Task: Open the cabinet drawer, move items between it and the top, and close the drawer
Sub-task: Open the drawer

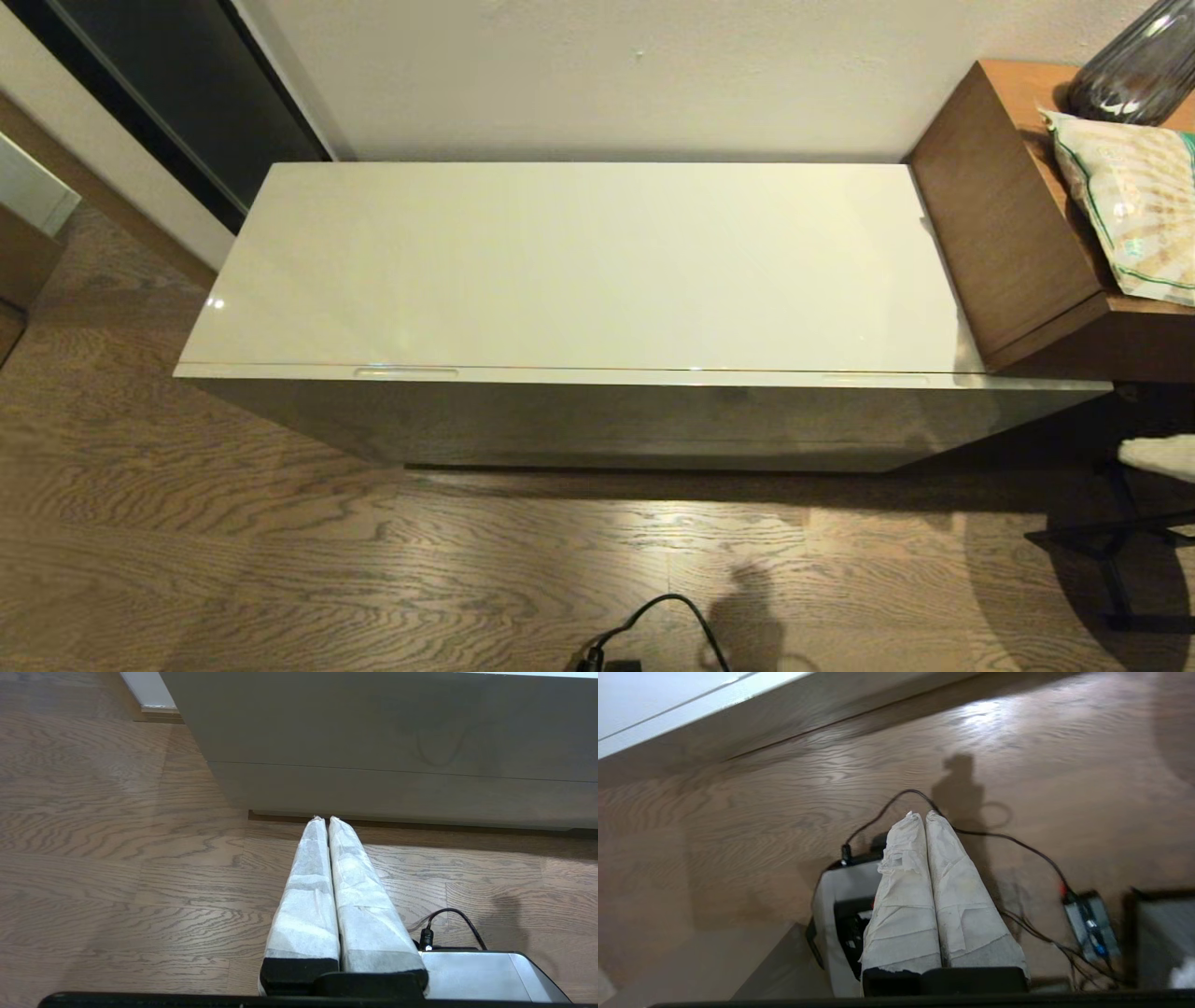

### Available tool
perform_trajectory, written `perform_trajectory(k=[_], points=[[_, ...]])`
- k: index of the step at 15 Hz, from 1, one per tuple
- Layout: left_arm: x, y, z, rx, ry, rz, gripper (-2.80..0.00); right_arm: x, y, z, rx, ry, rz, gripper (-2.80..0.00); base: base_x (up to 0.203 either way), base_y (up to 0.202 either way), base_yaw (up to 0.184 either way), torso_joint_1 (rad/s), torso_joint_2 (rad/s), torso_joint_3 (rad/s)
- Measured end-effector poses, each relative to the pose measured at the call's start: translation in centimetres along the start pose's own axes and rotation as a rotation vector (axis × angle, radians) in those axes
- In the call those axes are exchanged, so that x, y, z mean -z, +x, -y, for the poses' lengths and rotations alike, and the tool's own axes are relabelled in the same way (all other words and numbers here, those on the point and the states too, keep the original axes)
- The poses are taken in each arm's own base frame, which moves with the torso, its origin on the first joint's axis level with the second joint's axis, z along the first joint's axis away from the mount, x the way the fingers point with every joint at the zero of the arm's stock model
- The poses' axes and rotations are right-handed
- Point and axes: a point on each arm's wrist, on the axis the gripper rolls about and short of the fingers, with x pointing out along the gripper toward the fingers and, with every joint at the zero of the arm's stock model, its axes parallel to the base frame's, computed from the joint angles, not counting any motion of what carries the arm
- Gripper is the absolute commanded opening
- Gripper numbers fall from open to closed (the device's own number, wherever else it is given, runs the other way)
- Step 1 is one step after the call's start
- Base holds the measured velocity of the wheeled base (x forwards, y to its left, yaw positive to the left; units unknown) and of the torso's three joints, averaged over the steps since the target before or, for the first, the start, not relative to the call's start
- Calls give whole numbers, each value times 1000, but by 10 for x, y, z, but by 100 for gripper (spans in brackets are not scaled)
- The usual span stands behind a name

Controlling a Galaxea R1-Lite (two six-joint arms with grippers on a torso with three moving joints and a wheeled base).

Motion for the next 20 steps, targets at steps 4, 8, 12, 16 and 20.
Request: perform_trajectory(k=[4,8,12,16,20], points=[[0,0,0,1,0,0,-280,-10,71,-3,-10,22,-20,-280,0,0,0,0,0,0],[0,0,0,1,0,0,-280,-20,121,-6,27,95,52,-280,0,0,0,0,0,0],[0,0,0,0,0,0,-280,-23,152,-12,54,133,66,-280,0,0,0,0,0,0],[0,0,0,1,0,0,-280,-24,172,-20,43,162,37,-280,0,0,0,0,0,0],[0,0,0,1,0,0,-280,-28,191,-23,46,176,24,-280,0,0,0,0,0,0]])
